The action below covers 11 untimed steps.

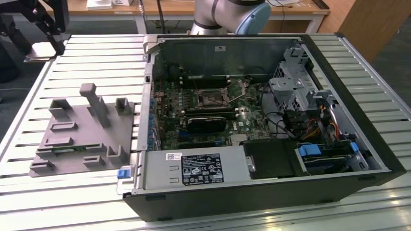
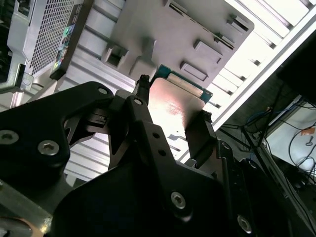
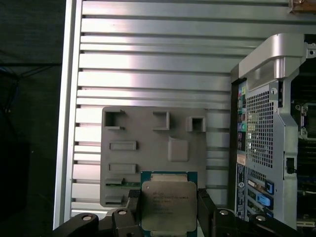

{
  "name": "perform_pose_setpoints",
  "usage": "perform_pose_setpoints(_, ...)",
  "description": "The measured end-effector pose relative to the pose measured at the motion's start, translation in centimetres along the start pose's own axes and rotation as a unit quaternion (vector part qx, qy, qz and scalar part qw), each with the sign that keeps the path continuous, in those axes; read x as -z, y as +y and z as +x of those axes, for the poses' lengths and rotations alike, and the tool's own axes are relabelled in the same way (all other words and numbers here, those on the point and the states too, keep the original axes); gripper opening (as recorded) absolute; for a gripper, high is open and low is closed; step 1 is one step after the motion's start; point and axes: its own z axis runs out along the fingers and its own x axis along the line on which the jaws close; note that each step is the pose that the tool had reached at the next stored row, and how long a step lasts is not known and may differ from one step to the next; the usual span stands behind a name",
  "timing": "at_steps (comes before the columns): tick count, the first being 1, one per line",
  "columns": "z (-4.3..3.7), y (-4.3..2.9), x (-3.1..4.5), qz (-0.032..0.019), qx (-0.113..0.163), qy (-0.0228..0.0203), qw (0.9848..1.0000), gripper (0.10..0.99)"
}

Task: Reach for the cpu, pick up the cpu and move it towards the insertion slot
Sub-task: 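Pick up the cpu and move it towards the insertion slot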

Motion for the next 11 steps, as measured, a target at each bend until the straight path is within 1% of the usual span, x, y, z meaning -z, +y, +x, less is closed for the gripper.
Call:
perform_pose_setpoints(5, -0.76, -0.01, 0.01, 0.0000, 0.000, 0.0000, 1.0000, 0.541)
perform_pose_setpoints(11, -1.38, -0.03, 0.02, 0.0000, 0.000, 0.0000, 1.0000, 0.541)
